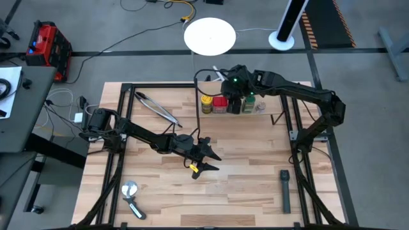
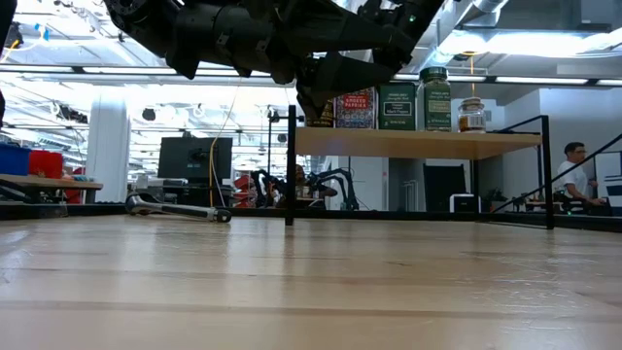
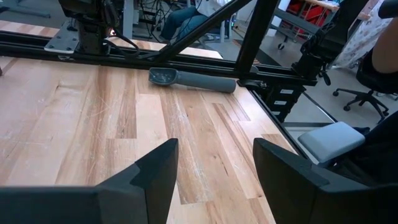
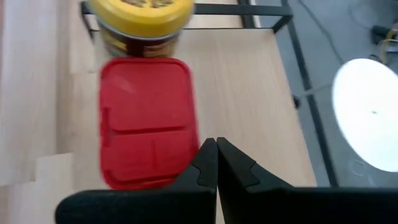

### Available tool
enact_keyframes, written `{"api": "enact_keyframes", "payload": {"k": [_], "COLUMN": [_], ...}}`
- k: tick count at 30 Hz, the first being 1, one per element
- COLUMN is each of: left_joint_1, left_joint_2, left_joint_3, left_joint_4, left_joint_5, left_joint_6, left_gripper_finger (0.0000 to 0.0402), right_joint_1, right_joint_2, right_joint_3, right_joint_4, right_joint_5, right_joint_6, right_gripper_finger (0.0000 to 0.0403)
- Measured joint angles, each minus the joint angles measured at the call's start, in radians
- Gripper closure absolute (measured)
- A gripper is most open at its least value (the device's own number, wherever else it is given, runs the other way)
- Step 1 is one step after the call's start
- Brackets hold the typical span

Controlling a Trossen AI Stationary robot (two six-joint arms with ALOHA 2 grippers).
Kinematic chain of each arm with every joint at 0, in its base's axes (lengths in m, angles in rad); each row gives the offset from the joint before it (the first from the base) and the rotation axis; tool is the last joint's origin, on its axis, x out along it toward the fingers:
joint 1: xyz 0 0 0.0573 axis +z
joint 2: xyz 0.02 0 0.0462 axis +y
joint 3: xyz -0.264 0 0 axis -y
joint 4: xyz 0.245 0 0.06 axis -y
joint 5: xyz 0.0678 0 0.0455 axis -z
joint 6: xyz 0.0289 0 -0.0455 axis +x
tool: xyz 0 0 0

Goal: Shelf spices
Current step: Adjust the red seasoning can, then remove the brown seasoning bottle from the shelf

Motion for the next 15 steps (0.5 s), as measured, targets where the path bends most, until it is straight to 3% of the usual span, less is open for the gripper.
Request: {"api": "enact_keyframes", "payload": {"k": [4, 15], "left_joint_1": [0.000, -0.002], "left_joint_2": [0.000, 0.000], "left_joint_3": [0.000, 0.000], "left_joint_4": [0.000, 0.000], "left_joint_5": [0.000, 0.000], "left_joint_6": [-0.001, -0.019], "left_gripper_finger": [0.0201, 0.0201], "right_joint_1": [0.000, 0.020], "right_joint_2": [-0.020, -0.136], "right_joint_3": [0.000, 0.098], "right_joint_4": [0.007, -0.094], "right_joint_5": [0.062, 0.065], "right_joint_6": [-0.007, -0.001], "right_gripper_finger": [0.0399, 0.0398]}}
